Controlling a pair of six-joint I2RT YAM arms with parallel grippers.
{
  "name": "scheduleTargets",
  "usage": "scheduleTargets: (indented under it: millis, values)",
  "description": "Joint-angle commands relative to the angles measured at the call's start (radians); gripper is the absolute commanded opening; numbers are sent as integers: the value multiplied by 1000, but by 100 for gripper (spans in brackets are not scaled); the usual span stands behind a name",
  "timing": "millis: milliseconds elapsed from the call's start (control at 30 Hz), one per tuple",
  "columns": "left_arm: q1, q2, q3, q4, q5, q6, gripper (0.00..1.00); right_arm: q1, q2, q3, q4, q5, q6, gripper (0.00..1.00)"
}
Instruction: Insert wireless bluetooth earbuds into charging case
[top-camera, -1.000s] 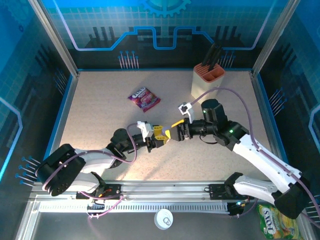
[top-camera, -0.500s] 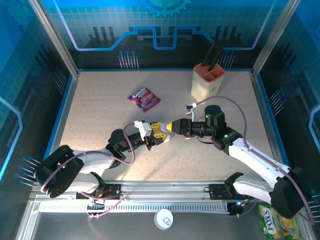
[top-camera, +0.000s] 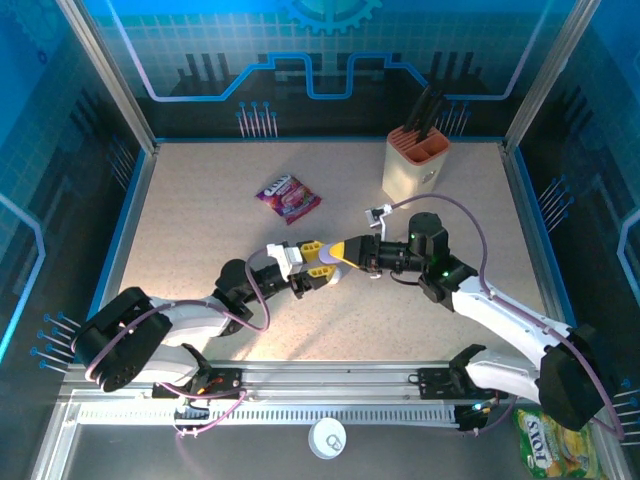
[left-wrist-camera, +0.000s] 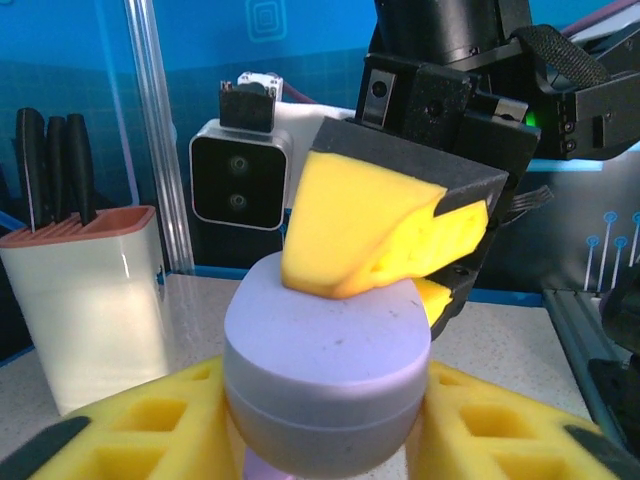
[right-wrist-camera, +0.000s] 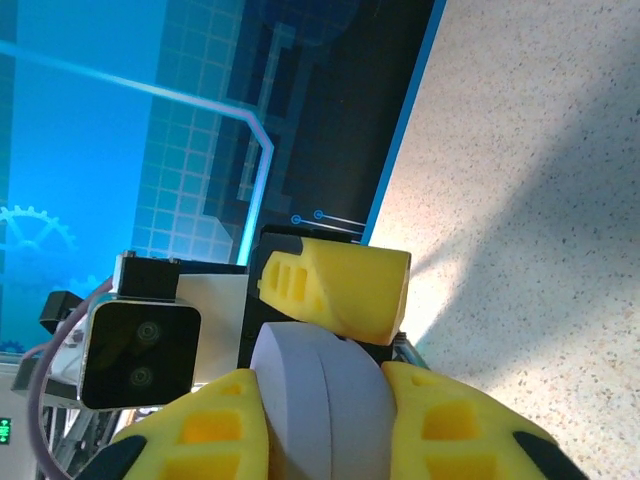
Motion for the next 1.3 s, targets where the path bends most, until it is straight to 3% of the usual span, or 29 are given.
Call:
scheduleTargets:
  millis: [0, 67, 167, 267, 400, 633, 933, 1033, 1167, 1267]
  values:
    - [-5, -18, -21, -39, -11, 18, 58, -17, -14, -16, -8, 27, -45, 11]
    - [-6, -42, -23, -94, -13, 19, 75, -29, -23, -19, -59, 56, -85, 11]
    - [-4, -91, -32, -197, -22, 35, 92, -61, -35, -43, -125, 102, -128, 9]
    - [-5, -150, -52, -297, -43, 40, 99, -104, -29, -59, -179, 140, -185, 8]
    - [-4, -233, -51, -486, -66, 35, 99, -112, 33, 7, -307, 249, -344, 9]
    - [-3, -339, -26, -801, -159, 8, 99, -99, 310, 154, -357, 380, -495, 12]
    - [-4, -371, -15, -927, -211, -11, 99, -95, 660, 314, -274, 354, -494, 12]
    - [-3, -362, 16, -1001, -279, -14, 99, -94, 728, 350, -261, 352, -495, 13]
    - [-3, -330, 73, -1106, -355, -25, 99, -96, 760, 376, -266, 362, -501, 23]
    - [-3, -303, 113, -1170, -371, -65, 99, -97, 747, 394, -309, 389, -519, 41]
